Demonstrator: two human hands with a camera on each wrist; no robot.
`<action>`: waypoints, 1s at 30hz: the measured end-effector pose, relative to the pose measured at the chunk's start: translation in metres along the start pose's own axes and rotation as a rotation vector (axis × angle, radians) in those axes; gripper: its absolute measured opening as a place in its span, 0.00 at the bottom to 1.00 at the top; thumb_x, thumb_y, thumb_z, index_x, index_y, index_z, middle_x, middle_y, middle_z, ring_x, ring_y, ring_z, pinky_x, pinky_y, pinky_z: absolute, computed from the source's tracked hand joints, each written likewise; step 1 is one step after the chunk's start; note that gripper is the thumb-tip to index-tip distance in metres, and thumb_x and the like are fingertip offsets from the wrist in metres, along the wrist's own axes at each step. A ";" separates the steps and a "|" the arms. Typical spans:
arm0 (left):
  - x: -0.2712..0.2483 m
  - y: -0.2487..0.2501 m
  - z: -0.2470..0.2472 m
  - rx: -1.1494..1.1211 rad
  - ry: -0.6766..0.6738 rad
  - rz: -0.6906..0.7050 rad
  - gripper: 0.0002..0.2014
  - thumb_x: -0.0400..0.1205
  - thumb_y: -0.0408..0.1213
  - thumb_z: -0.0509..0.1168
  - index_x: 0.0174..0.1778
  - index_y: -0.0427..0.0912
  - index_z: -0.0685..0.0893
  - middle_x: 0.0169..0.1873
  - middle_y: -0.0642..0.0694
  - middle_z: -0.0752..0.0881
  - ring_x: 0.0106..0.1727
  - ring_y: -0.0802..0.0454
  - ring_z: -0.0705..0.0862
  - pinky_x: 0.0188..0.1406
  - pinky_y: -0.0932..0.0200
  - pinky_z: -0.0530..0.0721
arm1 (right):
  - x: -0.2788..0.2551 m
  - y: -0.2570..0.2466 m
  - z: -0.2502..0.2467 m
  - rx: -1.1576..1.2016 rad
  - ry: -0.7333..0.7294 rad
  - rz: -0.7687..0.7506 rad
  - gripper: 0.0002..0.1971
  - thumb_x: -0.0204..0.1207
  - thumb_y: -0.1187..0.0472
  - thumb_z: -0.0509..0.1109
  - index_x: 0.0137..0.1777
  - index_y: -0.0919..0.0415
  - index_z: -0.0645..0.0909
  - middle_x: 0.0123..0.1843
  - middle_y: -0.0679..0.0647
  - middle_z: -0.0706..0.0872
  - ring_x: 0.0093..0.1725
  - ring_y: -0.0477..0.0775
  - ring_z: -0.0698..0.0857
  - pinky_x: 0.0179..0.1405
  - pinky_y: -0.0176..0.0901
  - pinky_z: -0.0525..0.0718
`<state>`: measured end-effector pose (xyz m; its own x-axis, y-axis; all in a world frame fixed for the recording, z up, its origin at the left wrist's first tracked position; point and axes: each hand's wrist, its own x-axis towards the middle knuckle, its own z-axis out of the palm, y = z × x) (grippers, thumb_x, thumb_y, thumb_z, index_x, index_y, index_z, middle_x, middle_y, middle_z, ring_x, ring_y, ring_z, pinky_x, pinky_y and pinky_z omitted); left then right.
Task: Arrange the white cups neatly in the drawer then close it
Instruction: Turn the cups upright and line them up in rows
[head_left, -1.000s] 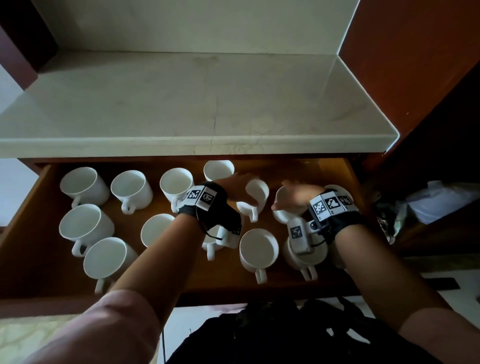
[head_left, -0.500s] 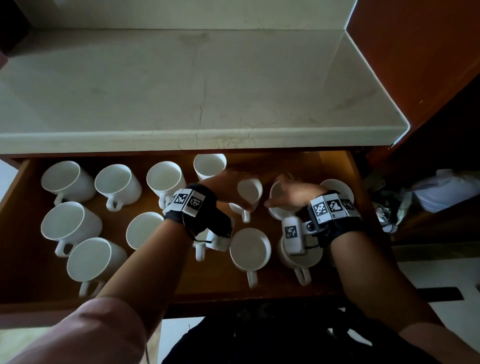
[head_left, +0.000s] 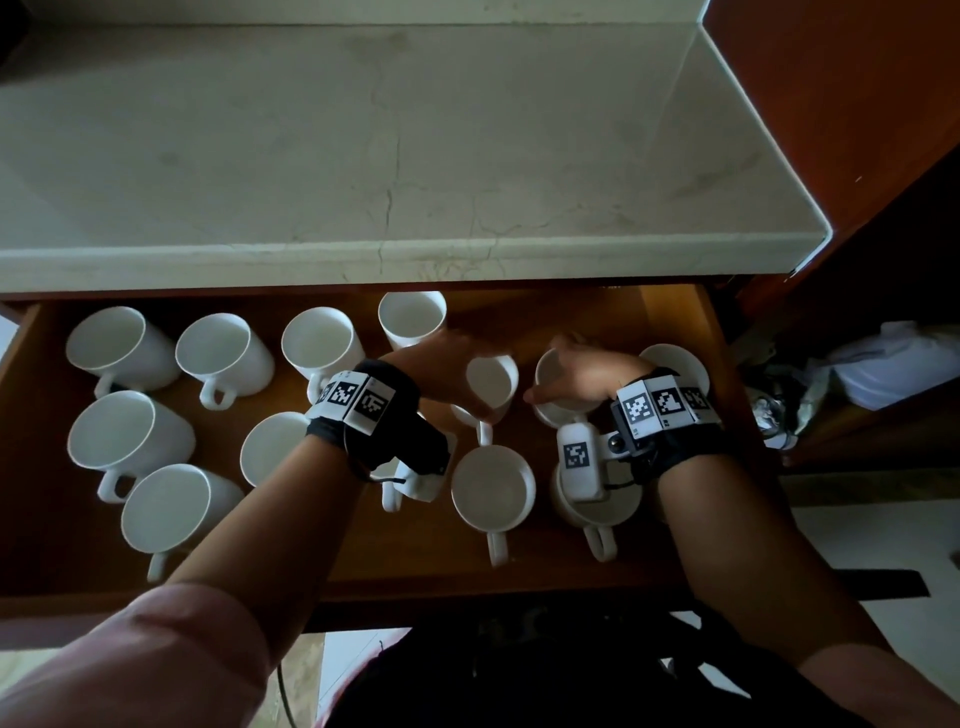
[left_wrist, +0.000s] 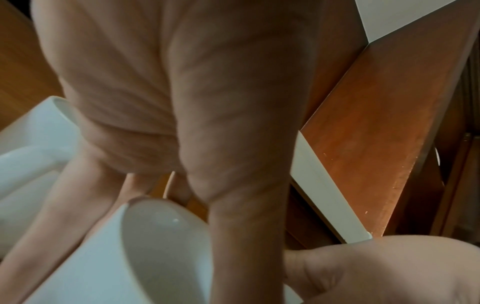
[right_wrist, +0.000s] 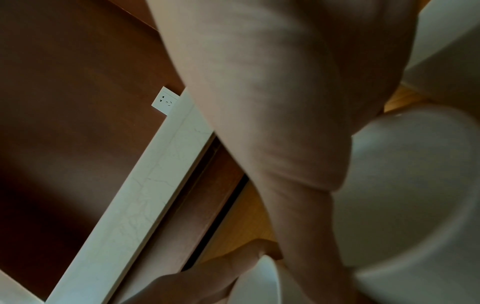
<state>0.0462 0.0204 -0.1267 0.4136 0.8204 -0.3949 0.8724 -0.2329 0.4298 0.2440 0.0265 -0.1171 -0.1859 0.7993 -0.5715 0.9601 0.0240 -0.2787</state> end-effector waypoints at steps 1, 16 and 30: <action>0.000 0.000 0.000 0.005 -0.002 -0.001 0.46 0.64 0.53 0.80 0.79 0.53 0.68 0.73 0.48 0.75 0.74 0.50 0.73 0.71 0.55 0.74 | -0.001 0.000 0.000 0.001 0.005 -0.001 0.46 0.72 0.42 0.72 0.81 0.65 0.55 0.80 0.66 0.61 0.78 0.68 0.62 0.75 0.58 0.63; -0.003 0.001 0.003 0.051 -0.046 -0.014 0.46 0.65 0.55 0.79 0.79 0.54 0.67 0.70 0.45 0.77 0.70 0.48 0.76 0.68 0.49 0.78 | 0.003 -0.001 -0.001 -0.043 0.011 -0.013 0.40 0.72 0.41 0.72 0.76 0.61 0.60 0.78 0.58 0.61 0.75 0.62 0.66 0.56 0.45 0.68; -0.007 0.006 0.001 0.043 -0.028 -0.054 0.43 0.62 0.56 0.80 0.73 0.50 0.74 0.62 0.46 0.83 0.62 0.48 0.82 0.62 0.48 0.82 | 0.005 0.003 0.001 -0.024 0.005 -0.030 0.41 0.71 0.40 0.72 0.76 0.60 0.60 0.78 0.58 0.62 0.74 0.62 0.67 0.59 0.48 0.71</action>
<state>0.0490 0.0128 -0.1225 0.3722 0.8174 -0.4396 0.9039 -0.2116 0.3718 0.2457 0.0299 -0.1215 -0.2133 0.8009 -0.5595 0.9589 0.0619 -0.2769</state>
